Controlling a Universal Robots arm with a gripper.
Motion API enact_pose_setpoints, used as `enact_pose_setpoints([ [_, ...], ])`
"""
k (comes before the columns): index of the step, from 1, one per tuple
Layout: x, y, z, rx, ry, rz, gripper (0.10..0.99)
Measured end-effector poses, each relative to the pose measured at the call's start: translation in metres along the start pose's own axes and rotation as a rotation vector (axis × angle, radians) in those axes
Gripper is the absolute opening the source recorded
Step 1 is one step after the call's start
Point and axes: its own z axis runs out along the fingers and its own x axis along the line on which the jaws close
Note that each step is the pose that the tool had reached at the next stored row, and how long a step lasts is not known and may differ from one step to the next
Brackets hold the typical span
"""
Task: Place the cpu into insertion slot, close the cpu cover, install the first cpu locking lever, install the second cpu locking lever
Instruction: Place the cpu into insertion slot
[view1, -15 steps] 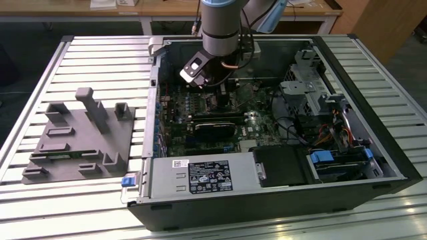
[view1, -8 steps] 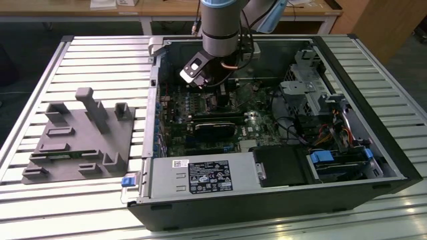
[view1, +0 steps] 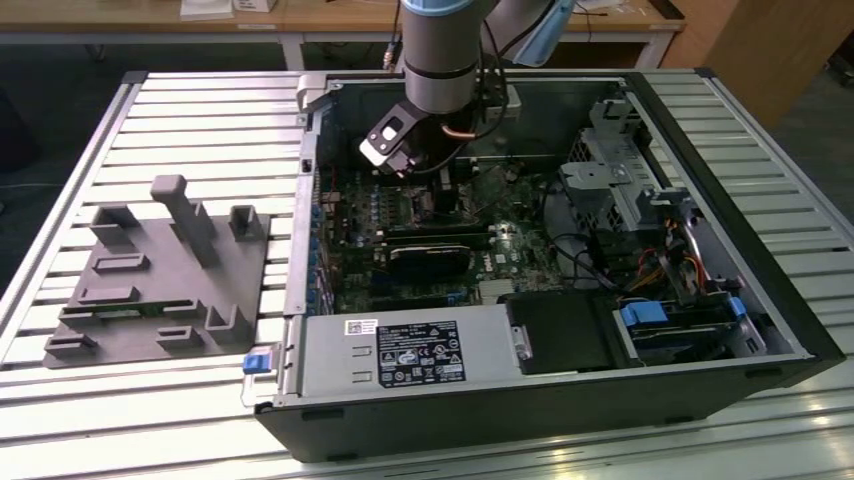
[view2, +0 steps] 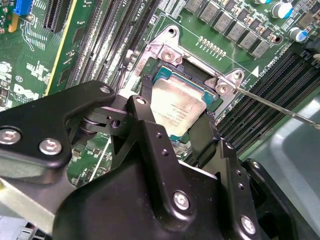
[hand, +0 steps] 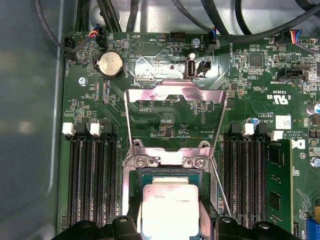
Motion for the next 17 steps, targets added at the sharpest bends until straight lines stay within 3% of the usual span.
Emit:
enact_pose_setpoints([
  [17,0.0,0.0011,0.0009,0.0,-0.0004,0.009,0.541],
])
